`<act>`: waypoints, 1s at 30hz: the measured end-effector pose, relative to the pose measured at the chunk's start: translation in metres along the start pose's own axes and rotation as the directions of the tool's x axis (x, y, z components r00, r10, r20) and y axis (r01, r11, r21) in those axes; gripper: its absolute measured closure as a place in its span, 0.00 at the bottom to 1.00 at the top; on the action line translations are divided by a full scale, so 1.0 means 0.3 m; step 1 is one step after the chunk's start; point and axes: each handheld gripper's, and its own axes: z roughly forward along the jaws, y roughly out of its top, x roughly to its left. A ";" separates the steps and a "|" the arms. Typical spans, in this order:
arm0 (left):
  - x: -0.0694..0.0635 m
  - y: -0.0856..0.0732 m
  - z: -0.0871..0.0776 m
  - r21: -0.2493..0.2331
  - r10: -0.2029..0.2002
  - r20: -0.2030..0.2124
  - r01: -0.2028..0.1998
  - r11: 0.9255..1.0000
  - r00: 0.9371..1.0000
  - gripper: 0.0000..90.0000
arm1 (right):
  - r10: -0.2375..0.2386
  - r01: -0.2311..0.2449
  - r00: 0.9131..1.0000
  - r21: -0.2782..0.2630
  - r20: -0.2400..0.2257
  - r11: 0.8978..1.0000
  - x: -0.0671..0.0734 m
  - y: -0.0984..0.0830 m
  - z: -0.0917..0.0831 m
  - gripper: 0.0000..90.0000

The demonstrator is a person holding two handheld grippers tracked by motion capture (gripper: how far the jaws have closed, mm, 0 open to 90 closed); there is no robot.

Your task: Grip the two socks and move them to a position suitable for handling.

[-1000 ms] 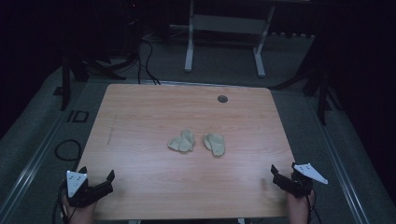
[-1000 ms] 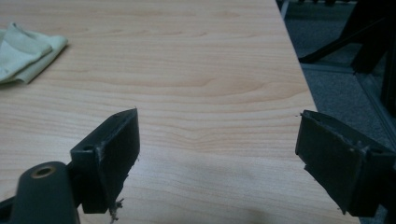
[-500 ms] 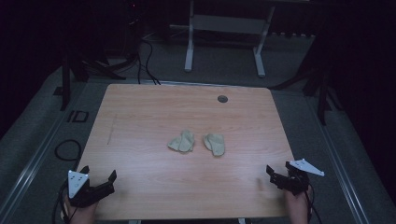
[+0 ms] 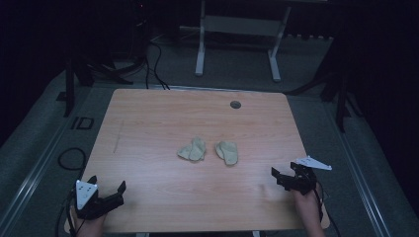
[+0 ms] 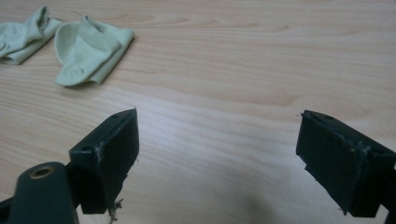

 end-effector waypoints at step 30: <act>-0.017 -0.001 0.007 0.000 0.019 0.061 -0.019 1.000 0.998 0.02 | -0.188 0.204 0.968 0.087 -0.165 0.975 0.272 0.209 0.268 0.27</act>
